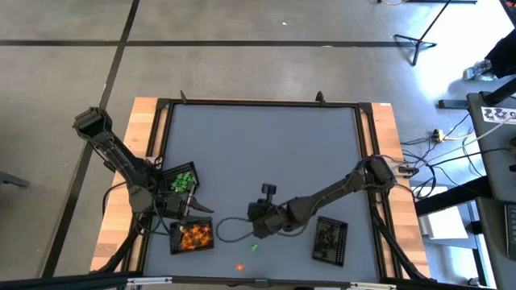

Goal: Sort Halloween decoration
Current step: Put the green skeleton toy into the top black bin

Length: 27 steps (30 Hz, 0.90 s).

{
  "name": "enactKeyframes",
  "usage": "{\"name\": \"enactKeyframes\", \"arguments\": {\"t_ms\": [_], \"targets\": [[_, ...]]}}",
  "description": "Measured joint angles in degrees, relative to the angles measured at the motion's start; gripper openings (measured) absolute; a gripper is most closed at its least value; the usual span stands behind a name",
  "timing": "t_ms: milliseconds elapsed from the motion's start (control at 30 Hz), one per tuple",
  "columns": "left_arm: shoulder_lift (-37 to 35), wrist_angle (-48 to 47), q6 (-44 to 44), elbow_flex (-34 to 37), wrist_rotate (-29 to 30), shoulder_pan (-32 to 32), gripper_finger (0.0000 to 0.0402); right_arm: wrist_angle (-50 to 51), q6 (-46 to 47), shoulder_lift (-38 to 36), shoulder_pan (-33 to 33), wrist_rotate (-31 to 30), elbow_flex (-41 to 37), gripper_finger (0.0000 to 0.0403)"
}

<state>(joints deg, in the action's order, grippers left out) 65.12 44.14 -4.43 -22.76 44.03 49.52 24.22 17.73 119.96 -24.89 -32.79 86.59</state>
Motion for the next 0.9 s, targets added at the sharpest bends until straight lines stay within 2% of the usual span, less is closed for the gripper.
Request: {"name": "enactKeyframes", "arguments": {"t_ms": [200,500,733,900], "targets": [[0.0,-0.31,0.0,0.0,0.0,0.0,0.008,-5.21,-4.99,0.0,2.27,0.52,0.0,0.0001],[0.02,-2.21,-3.11,0.0,1.08,0.0,0.008,-7.93,-8.94,-0.07,3.22,-0.2,0.0,0.0001],[0.02,-10.97,-8.86,0.04,7.73,-0.11,0.008,-10.76,-10.53,-0.22,3.18,-1.52,0.0,0.0001],[0.02,-15.25,-11.3,0.04,6.61,-1.58,0.008,-10.65,-11.86,-0.26,3.2,2.4,0.0,0.0001]]}}
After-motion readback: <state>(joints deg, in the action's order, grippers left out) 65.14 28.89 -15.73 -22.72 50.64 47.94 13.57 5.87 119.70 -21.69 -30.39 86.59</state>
